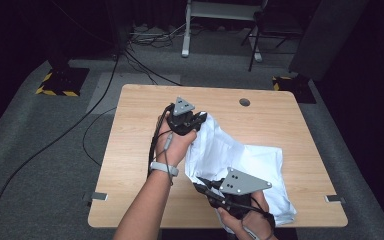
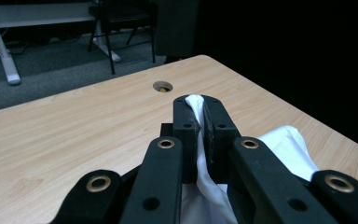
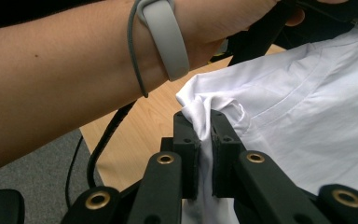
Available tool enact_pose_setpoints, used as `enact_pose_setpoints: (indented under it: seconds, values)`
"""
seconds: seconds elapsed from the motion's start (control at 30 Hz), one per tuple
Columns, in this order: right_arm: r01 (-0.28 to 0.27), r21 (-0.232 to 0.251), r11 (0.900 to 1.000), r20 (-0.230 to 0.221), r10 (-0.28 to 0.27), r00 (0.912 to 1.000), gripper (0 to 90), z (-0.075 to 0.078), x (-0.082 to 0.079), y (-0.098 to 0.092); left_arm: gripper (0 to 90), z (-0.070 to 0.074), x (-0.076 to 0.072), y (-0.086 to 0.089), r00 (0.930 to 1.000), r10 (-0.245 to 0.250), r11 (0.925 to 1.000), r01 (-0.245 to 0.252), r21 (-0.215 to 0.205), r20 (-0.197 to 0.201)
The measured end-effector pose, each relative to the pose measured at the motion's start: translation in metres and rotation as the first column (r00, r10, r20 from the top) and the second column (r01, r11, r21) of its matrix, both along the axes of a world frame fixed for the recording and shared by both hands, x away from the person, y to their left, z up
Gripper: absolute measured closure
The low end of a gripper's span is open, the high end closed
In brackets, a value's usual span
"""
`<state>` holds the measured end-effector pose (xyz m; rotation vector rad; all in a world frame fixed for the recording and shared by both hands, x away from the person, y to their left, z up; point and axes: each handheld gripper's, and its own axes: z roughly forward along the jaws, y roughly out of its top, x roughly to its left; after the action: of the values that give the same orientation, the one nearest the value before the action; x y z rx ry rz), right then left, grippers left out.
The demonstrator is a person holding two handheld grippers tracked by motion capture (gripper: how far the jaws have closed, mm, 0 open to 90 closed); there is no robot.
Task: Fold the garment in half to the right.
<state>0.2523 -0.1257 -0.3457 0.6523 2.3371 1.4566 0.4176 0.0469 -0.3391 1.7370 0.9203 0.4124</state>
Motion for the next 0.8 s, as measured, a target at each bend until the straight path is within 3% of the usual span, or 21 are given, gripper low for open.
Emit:
enact_pose_setpoints:
  seconds: [0.57, 0.8]
  values:
    - [-0.028, 0.061, 0.998, 0.038, 0.026, 0.9989, 82.9, 0.029, 0.001, 0.015, 85.4, 0.034, -0.005, 0.013, 0.9987, 0.021, 0.9997, -0.021, 0.008, 0.046]
    - [-0.029, 0.104, 0.994, 0.045, 0.025, 0.9987, 82.8, 0.035, 0.001, 0.015, 85.4, 0.044, -0.005, 0.007, 0.9982, 0.016, 0.9997, -0.017, 0.016, 0.057]
